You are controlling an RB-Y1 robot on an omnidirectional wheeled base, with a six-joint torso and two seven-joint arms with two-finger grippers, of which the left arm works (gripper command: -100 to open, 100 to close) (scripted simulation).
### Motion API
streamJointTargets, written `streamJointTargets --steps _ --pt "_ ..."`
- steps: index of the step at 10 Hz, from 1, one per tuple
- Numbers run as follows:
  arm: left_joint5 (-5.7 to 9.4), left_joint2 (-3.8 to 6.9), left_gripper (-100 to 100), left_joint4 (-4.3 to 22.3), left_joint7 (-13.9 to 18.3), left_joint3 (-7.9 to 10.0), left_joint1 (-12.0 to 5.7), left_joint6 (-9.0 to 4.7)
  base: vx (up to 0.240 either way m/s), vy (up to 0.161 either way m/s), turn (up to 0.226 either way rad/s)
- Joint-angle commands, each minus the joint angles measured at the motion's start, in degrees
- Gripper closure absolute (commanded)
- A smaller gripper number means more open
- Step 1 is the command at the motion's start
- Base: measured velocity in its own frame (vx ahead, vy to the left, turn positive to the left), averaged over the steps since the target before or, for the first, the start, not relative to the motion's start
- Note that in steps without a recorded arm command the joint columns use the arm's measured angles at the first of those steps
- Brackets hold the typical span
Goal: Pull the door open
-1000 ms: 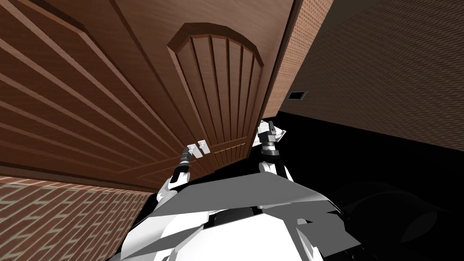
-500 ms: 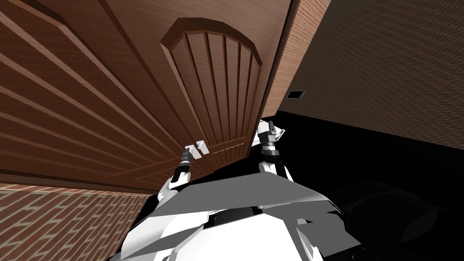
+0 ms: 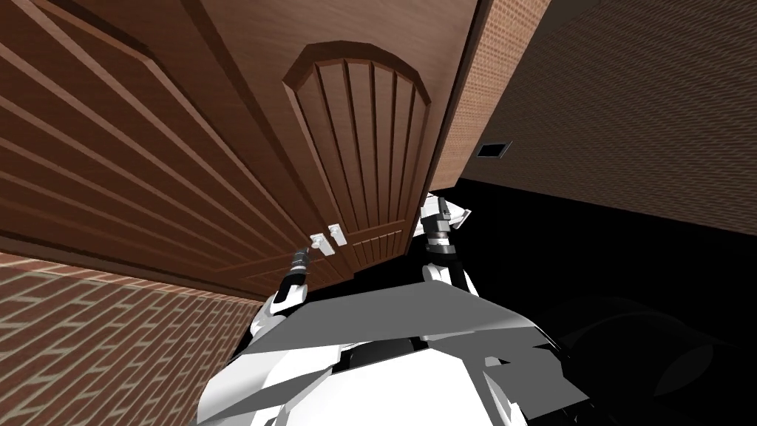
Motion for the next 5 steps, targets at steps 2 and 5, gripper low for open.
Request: streamJointTargets --steps 2,5 --pt "0.01 0.52 -100 0.27 0.53 -0.79 0.50 -0.56 -0.198 0.080 0.002" --pt "-0.14 0.62 -100 -2.06 1.53 -3.30 1.20 -1.00 -0.201 -0.066 -0.092"
